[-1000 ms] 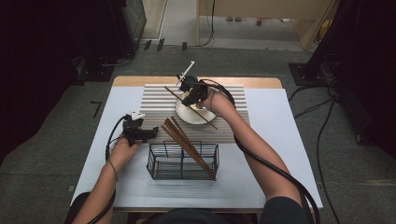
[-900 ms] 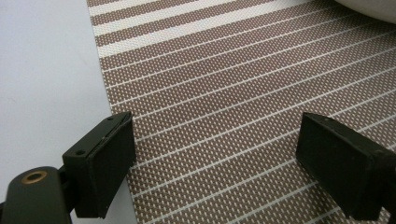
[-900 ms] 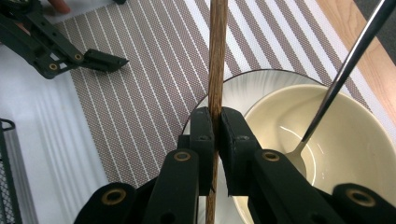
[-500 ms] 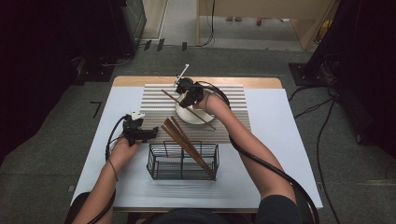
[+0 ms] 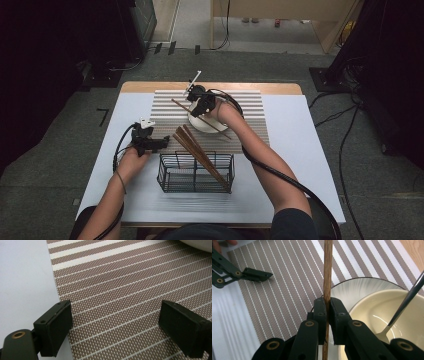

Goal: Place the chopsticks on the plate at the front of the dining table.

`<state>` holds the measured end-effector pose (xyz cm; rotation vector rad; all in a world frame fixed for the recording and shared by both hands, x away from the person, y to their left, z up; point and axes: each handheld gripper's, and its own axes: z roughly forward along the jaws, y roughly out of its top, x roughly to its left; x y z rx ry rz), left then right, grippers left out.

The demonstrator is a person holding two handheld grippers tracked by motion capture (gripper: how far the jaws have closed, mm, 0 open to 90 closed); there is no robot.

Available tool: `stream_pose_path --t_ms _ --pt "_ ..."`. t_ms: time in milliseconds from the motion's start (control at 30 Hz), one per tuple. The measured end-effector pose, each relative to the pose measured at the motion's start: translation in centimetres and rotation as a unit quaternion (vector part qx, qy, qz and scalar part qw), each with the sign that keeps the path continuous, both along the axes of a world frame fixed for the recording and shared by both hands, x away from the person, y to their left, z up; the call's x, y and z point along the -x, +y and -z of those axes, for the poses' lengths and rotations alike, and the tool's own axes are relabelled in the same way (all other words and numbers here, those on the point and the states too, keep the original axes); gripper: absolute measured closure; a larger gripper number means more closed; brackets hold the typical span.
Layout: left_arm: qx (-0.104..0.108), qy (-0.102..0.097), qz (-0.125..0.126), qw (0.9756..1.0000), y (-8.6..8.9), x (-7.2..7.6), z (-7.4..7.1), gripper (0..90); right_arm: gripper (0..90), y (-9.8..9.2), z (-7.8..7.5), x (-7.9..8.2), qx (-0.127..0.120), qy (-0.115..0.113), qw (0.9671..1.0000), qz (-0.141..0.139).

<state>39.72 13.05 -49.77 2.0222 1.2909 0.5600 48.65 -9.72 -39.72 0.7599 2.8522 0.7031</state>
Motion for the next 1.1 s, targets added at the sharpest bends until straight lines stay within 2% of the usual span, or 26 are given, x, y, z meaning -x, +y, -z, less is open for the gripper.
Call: stream_pose_path --t_ms 1100 --pt "0.001 -0.001 -0.001 1.0000 0.0 0.0 0.0 12.2 85.0 1.6 2.9 0.1 0.046 0.007 0.9989 -0.005"
